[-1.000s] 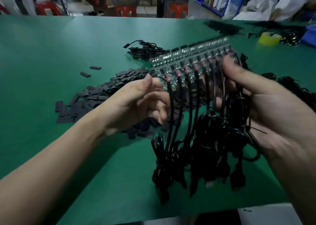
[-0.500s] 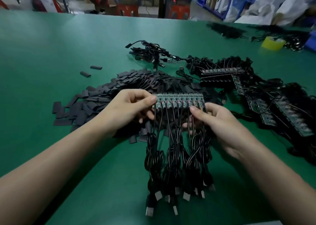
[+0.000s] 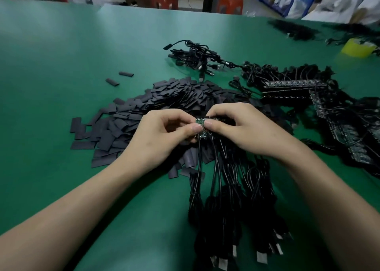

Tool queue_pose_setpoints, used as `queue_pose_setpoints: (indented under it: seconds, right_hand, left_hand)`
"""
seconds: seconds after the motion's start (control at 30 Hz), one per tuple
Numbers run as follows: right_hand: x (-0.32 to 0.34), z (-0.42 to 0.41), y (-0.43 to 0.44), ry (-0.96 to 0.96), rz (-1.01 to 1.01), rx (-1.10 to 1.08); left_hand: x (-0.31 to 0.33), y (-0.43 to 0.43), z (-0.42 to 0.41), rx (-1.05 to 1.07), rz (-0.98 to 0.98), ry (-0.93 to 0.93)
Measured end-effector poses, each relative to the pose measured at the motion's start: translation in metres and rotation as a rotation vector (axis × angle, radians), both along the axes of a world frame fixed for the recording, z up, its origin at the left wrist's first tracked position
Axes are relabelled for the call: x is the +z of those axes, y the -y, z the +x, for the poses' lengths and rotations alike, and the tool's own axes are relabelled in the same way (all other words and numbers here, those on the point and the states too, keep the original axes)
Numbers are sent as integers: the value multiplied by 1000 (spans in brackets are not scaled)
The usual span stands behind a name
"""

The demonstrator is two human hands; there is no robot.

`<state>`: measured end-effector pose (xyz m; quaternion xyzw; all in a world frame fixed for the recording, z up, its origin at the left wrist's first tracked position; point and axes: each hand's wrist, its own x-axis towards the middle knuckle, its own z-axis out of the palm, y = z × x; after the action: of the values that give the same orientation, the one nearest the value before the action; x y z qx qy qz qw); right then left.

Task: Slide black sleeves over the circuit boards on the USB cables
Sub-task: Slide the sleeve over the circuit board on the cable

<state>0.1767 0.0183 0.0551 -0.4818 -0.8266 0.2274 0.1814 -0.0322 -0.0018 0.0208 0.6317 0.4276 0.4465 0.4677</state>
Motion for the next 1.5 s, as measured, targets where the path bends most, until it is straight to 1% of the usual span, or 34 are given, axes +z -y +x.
queue_pose_setpoints:
  seconds: [0.07,0.2,0.43,0.7,0.9,1.03,1.13,1.2,1.27,1.33,1.4,1.43,1.5]
  right_hand:
    - [-4,1,2,-78,-2,-1]
    - [-11,4,6,-193,-20,-16]
    - [-16,9,9,-303,-62,5]
    - [-13,14,10,-355,-153,34]
    - [-10,16,12,-349,-175,46]
    - [-6,16,13,-400,-206,66]
    - [-3,17,12,-371,-202,56]
    - [0,23,11,-267,-196,41]
    - [2,34,9,-125,-211,15]
    - [4,41,8,-20,-178,-41]
    - [5,36,10,-34,-51,-92]
    - [4,28,12,-80,7,-89]
    - [-2,7,20,-174,53,-53]
  left_hand:
    - [-1,1,1,10,-23,22]
    - [-4,1,2,5,-60,-41]
    - [1,5,7,-80,-110,71]
    - [2,5,5,-113,-168,75]
    - [5,4,6,-159,-161,109]
    - [6,4,7,-166,-170,152]
    - [8,2,9,-151,-184,174]
    - [10,1,8,-120,-194,195]
    - [13,-1,4,-78,-191,215]
    - [15,-2,0,-35,-139,225]
    - [14,-2,-2,17,-36,186]
    - [14,-2,-2,29,7,170]
    - [13,-3,-1,30,88,141]
